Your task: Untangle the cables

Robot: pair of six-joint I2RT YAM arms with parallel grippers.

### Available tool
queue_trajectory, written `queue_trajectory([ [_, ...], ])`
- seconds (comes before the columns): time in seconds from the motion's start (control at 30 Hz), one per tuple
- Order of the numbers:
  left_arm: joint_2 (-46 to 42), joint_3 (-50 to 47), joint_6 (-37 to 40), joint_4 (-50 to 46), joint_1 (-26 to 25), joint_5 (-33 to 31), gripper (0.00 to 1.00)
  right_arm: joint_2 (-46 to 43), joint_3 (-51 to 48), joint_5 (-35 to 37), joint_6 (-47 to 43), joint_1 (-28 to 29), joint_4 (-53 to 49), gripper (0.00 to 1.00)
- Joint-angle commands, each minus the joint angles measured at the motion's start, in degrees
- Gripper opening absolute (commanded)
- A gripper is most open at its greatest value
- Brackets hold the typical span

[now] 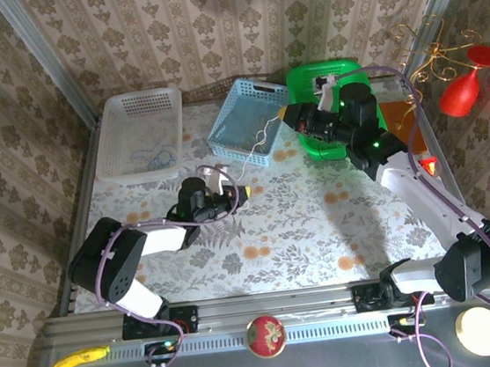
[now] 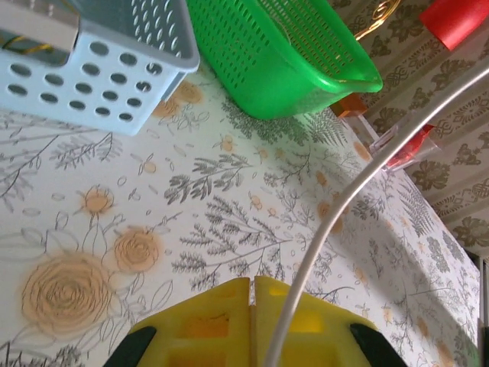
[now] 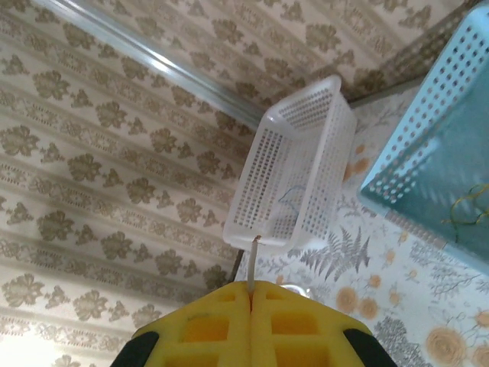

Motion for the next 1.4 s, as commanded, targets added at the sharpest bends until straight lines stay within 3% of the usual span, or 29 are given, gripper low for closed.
queue_trajectory([
  [0.0, -2.03, -1.92, -1.06, 2.65, -0.27, -0.69, 0.0, -2.05, 2.53, 2.52, -0.13, -1.15, 1.03, 0.0],
  [0.87, 0.38, -6.49, -1.77, 5.39, -0.46, -1.4, 0.0, -6.19, 6.46, 2.9, -0.3, -9.45, 0.39, 0.0],
  [1.0, 1.65, -5.89, -2.17, 6.18, -0.45, -0.93, 0.14, -5.53, 6.84, 0.58, 0.53, -9.1, 1.47, 0.0],
  [1.37, 4.38, -5.09, -2.71, 6.74, -0.72, 0.35, 0.16, -4.14, 13.41, -0.05, -0.3, -8.74, 1.12, 0.0],
])
